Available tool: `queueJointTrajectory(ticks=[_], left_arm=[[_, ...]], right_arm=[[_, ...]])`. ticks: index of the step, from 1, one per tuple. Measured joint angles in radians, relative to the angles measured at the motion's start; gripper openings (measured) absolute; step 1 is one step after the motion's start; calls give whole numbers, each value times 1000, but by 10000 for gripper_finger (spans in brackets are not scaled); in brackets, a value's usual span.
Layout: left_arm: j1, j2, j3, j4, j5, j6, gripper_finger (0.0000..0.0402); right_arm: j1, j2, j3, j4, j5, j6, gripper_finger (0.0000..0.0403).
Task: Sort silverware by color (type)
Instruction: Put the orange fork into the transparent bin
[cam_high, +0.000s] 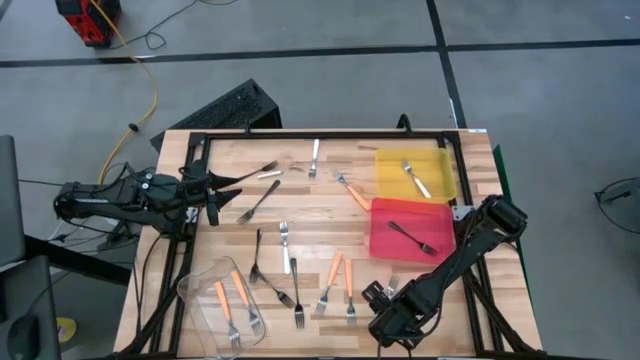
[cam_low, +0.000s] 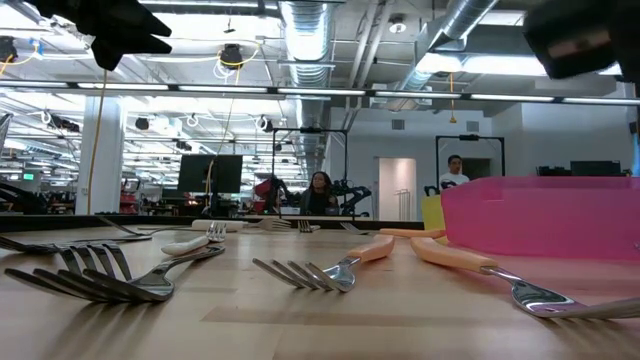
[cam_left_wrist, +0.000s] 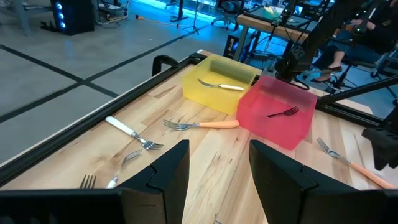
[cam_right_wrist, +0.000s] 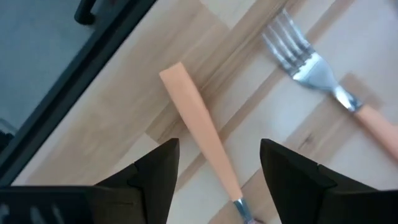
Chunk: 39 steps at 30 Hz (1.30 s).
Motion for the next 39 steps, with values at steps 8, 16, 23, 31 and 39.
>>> queueJointTrajectory(ticks=[8,16,23,31,39], left_arm=[[0,0,0,0,0,0,151],[0,0,0,0,0,0,151],[0,0,0,-10,0,0,151],[0,0,0,-16,-5,0,151],[0,0,0,-20,-5,0,151]], right_arm=[[-1,8,-48,62,0,-20,249],[-2,99,-46,89,-30,-90,249],[-3,123,-43,82,-46,-107,238],[-25,121,-44,77,-50,-104,160],[-53,122,-45,79,-58,-105,86]])
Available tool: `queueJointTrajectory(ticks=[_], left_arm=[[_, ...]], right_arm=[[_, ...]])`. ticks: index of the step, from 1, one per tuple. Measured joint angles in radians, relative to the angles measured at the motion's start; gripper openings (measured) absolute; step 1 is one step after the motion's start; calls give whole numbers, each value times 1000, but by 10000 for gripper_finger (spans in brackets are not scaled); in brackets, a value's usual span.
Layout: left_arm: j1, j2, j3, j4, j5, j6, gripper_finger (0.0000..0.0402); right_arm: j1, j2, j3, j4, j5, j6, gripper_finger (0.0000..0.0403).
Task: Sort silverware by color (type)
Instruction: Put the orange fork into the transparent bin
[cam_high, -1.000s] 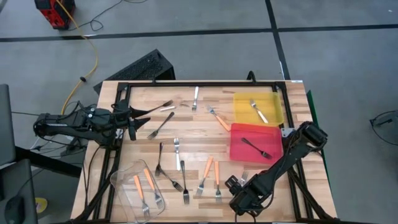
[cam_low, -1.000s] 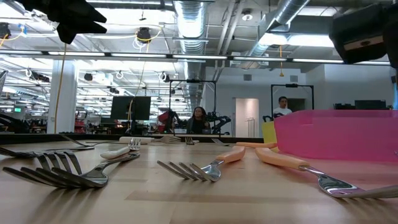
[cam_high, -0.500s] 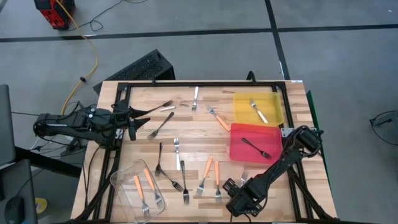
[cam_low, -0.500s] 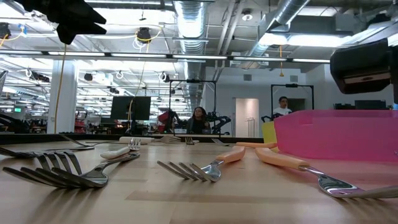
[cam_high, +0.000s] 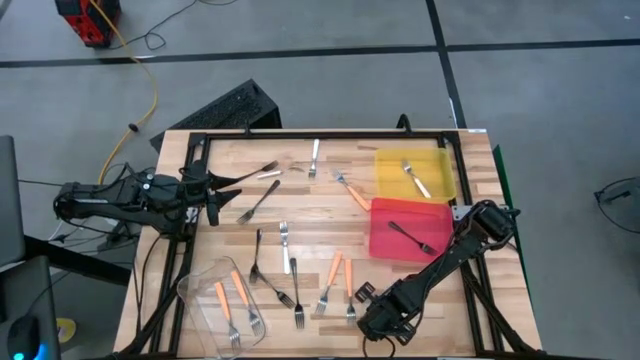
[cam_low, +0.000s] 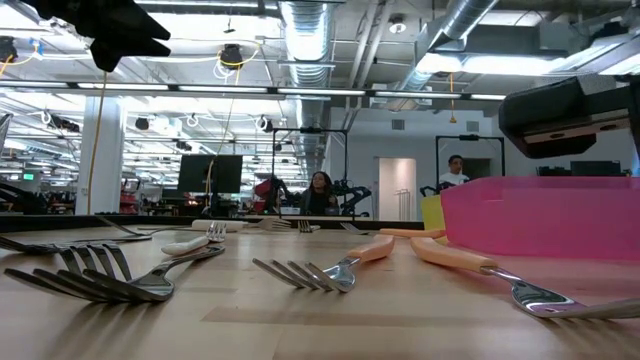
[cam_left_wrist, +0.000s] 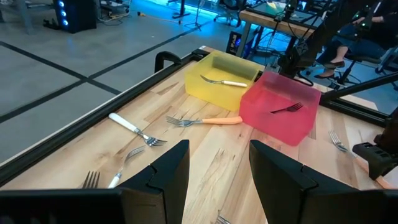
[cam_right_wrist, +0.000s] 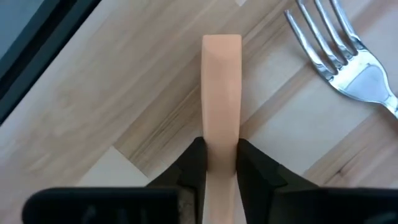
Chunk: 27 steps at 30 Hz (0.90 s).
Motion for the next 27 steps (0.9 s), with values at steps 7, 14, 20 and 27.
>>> queueJointTrajectory(ticks=[7,14,20,27], left_arm=[[0,0,0,-3,0,0,151],[0,0,0,-2,0,0,151],[0,0,0,-2,1,0,151],[0,0,0,-1,1,-4,151]], right_arm=[[-4,1,1,6,1,111,90],[-2,8,57,-20,24,210,91],[10,-14,90,-94,59,262,92],[24,-50,114,-143,65,265,92]])
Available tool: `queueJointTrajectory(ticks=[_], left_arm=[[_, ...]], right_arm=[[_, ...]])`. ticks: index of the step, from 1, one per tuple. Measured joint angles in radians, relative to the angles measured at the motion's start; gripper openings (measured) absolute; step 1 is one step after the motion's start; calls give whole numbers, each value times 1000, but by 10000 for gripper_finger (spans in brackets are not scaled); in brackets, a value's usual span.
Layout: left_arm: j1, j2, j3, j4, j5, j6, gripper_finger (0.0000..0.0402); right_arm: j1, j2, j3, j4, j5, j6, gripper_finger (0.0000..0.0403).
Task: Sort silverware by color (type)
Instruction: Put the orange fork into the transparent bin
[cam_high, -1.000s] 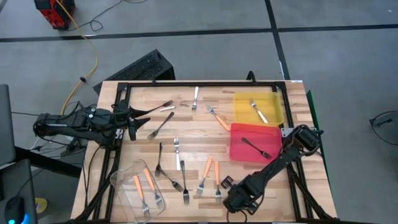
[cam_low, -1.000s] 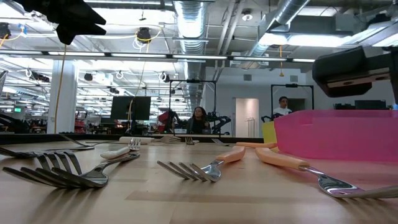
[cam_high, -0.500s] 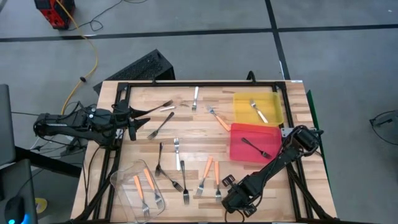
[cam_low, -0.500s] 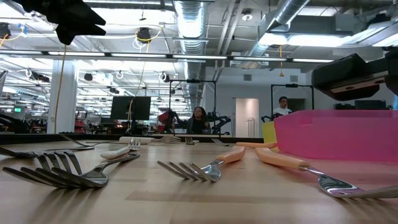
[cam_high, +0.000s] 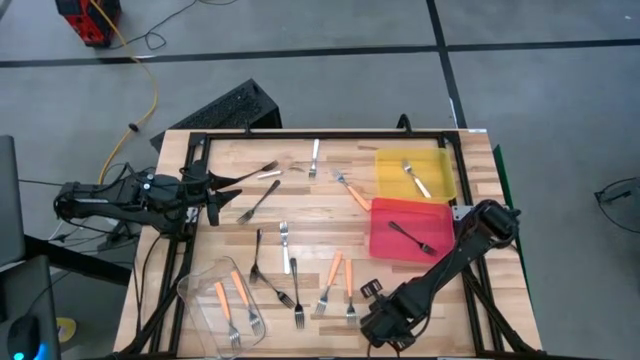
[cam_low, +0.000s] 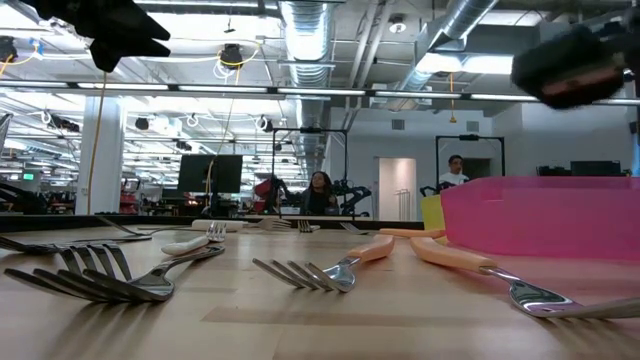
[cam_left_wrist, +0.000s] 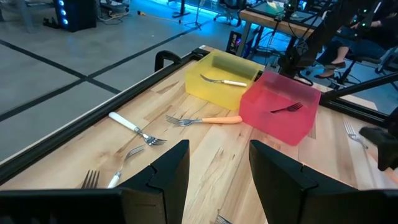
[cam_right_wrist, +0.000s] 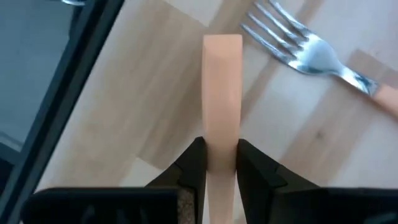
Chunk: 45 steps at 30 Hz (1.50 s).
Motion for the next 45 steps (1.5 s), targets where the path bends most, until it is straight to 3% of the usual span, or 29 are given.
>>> queueJointTrajectory(ticks=[12,21,30,45], left_arm=[[0,0,0,0,0,0,151],[0,0,0,0,0,0,151],[0,0,0,0,0,0,151],[0,0,0,0,-2,-2,151]], right_arm=[[-79,-37,23,-16,25,-40,92],[-171,-47,22,58,76,-165,92],[-271,-47,22,254,112,-357,92],[-444,-40,23,736,154,-620,92]])
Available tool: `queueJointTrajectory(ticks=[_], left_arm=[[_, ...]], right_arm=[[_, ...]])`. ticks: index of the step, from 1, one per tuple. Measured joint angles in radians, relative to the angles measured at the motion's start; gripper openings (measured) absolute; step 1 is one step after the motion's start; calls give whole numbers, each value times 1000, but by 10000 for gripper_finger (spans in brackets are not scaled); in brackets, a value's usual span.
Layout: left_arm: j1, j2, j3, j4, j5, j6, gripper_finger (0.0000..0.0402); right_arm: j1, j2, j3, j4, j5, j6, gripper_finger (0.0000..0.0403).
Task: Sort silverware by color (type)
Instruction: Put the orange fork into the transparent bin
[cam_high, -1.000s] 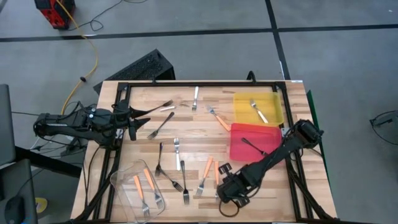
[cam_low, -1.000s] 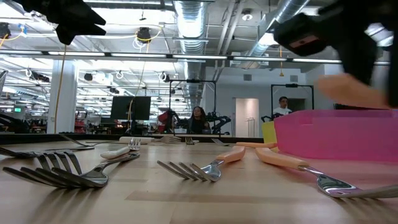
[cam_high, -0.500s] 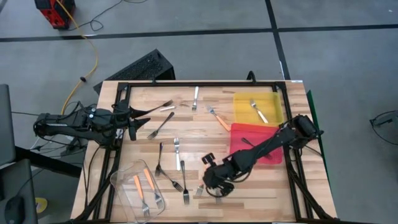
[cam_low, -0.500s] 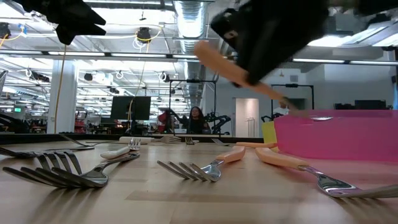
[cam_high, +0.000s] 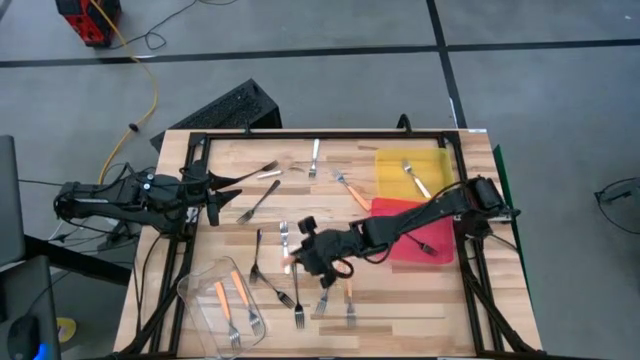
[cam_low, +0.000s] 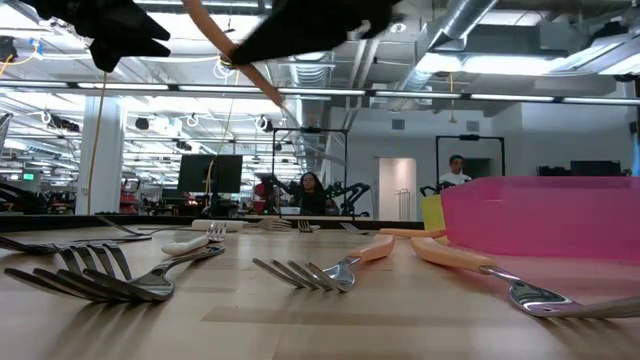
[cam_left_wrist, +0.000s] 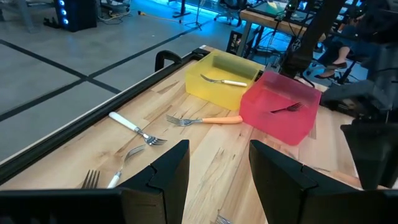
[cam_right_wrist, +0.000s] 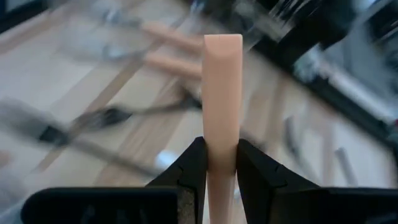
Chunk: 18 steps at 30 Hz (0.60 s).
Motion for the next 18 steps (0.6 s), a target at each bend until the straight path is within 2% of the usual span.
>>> queueJointTrajectory(ticks=[10,18], left_arm=[[0,0,0,0,-1,-1,151],[0,0,0,0,-26,-1,151]], right_arm=[[-48,3,0,292,-11,-118,92],[-55,3,0,498,-197,-129,92]])
